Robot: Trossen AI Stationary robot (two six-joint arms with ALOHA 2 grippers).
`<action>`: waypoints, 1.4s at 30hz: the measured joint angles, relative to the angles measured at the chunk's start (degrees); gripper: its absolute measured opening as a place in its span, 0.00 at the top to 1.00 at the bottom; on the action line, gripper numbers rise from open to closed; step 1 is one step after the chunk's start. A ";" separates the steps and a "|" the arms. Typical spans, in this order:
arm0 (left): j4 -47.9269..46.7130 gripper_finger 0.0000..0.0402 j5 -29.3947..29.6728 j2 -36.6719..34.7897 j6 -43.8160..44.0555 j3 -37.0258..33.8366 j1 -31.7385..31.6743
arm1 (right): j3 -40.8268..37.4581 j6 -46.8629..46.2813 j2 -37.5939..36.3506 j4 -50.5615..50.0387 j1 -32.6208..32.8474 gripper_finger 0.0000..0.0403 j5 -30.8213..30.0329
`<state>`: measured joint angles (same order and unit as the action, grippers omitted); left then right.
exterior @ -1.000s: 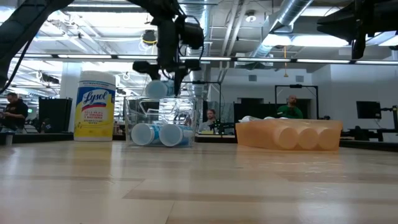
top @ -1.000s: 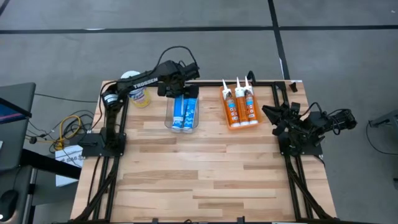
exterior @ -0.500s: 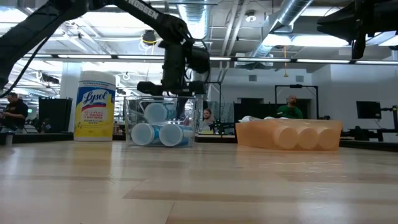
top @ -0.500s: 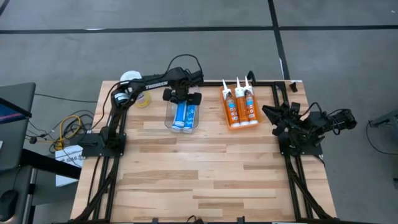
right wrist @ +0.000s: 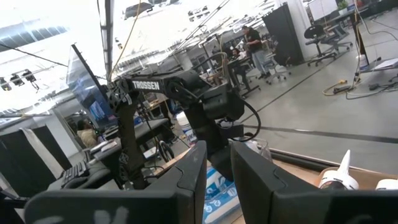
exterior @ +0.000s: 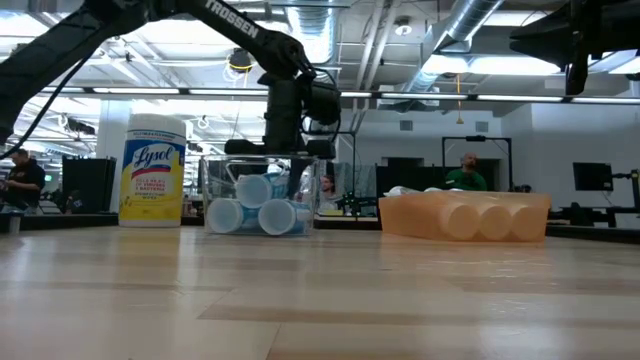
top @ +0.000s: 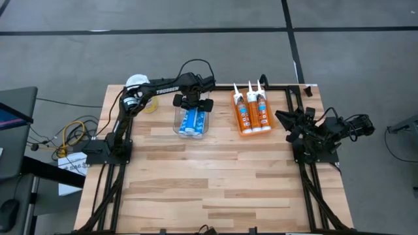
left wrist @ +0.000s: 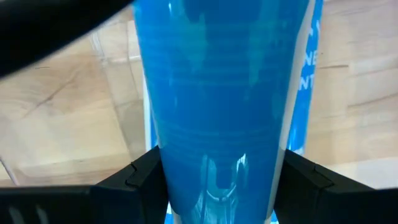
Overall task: Pick & place silicon tubes, Sealant and Lysol wipes
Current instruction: Put the blue sealant into the transparent bin, then return to Home Position
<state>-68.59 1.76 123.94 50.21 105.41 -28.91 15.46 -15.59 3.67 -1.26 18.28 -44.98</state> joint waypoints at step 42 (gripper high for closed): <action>-17.08 0.32 30.15 -24.97 -8.63 20.28 19.07 | 0.00 0.09 0.01 3.48 0.00 0.84 3.25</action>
<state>-85.68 31.91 98.97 41.58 125.69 -9.83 15.46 -15.51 3.68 2.22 18.28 -41.72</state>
